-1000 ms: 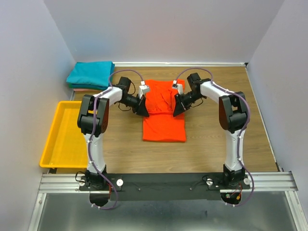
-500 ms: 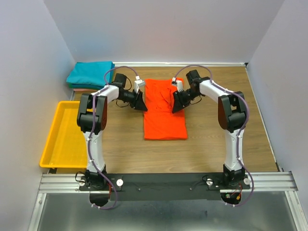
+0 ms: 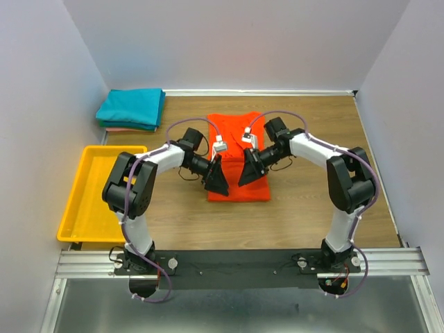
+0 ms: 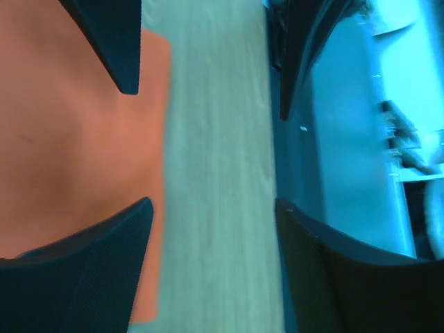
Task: Fold and stack the t-shirts
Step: Fold the tshirt
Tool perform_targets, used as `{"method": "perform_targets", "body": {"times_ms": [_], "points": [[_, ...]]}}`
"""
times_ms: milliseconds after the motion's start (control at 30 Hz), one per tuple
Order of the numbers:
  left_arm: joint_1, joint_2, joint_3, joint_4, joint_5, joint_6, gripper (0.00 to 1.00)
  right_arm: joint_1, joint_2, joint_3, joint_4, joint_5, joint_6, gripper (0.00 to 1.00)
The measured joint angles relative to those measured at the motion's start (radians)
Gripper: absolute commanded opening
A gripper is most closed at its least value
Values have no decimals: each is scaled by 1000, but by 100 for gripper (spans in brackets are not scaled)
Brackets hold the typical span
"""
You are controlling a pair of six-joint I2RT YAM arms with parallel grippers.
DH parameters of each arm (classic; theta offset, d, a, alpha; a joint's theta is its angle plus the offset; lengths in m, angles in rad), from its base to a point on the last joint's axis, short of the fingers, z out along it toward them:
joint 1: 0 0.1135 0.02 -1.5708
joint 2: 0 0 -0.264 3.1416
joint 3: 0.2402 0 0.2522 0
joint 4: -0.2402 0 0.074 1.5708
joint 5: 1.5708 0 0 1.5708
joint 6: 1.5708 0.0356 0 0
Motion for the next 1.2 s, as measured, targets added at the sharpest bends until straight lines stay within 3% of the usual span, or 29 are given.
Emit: {"method": "perform_targets", "body": {"times_ms": [233,500,733,900,967,1067,1200], "points": [[-64,148,-61,22,63,-32,87,9,79,-127,42,-63,71,100],[5,261,-60,-32,251,9,88,-28,188,-165,47,-146,74,100],[37,300,-8,-271,287,265,88,-44,181,-175,47,-162,66,100],[42,292,37,-436,209,433,88,-51,61,-153,29,-75,66,100],[46,258,31,-423,162,406,88,-55,18,-138,26,-53,57,100],[50,99,-40,-252,24,177,89,-57,-50,-134,19,-1,39,100],[55,-74,-98,-65,-71,-6,94,-57,-84,-154,14,38,15,100]]}}
